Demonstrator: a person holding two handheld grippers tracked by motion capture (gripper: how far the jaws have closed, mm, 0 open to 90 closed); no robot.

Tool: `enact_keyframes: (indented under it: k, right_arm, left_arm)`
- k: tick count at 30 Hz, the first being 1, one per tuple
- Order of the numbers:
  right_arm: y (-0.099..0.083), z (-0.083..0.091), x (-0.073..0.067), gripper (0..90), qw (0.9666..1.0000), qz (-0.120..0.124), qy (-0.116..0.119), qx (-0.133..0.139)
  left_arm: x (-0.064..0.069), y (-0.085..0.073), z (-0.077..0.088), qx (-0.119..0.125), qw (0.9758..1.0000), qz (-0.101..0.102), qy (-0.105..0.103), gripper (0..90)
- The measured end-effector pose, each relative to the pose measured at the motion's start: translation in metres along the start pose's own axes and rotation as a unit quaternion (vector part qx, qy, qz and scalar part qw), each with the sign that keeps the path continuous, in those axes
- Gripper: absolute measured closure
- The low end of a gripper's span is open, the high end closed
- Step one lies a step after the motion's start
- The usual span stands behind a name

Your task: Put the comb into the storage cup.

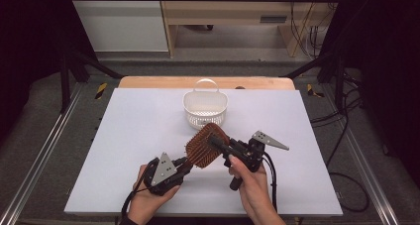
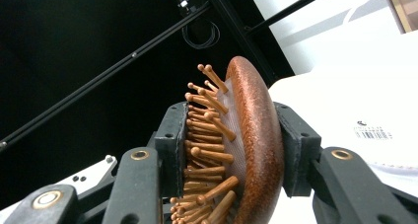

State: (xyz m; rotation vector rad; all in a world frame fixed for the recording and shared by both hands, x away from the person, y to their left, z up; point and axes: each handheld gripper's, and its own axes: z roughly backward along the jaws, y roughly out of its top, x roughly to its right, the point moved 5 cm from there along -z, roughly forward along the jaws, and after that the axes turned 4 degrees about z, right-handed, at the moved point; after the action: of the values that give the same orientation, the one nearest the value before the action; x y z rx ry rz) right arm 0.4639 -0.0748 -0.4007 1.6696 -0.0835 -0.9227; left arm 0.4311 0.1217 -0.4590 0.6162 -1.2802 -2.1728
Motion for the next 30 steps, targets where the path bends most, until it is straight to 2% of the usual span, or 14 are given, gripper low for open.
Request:
enact_keyframes:
  k: [3, 9, 14, 17, 22, 25, 30]
  right_arm:
    - [0.002, 0.001, 0.001, 54.0, 1.0, -0.001, -0.002, 0.004]
    - [0.006, 0.006, 0.01, 53.8, 0.9998, -0.006, -0.016, 0.013]
    - [0.011, 0.012, 0.02, 53.7, 0.9992, -0.011, -0.028, 0.024]
    - [0.015, 0.017, 0.026, 53.5, 0.9987, -0.016, -0.037, 0.031]
    - [0.02, 0.024, 0.036, 53.4, 0.9977, -0.018, -0.052, 0.04]
    - [0.023, 0.029, 0.041, 53.4, 0.9971, -0.018, -0.059, 0.045]
    - [0.028, 0.035, 0.048, 53.3, 0.9961, -0.02, -0.068, 0.053]
  left_arm:
    - [0.0, 0.001, 0.0, 0.005, 1.0, 0.001, 0.003, 60.1]
    - [-0.004, 0.002, 0.0, 0.024, 0.9993, 0.028, -0.003, 47.6]
    - [-0.013, 0.002, 0.003, 0.036, 0.9976, 0.056, 0.017, 33.2]
    - [-0.022, 0.002, 0.008, 0.053, 0.9947, 0.085, 0.025, 26.0]
    - [-0.041, -0.003, 0.018, 0.06, 0.9904, 0.109, 0.06, 12.4]
    - [-0.053, -0.005, 0.026, 0.071, 0.9864, 0.127, 0.076, 10.2]
    - [-0.068, -0.012, 0.038, 0.073, 0.983, 0.136, 0.1, 8.1]
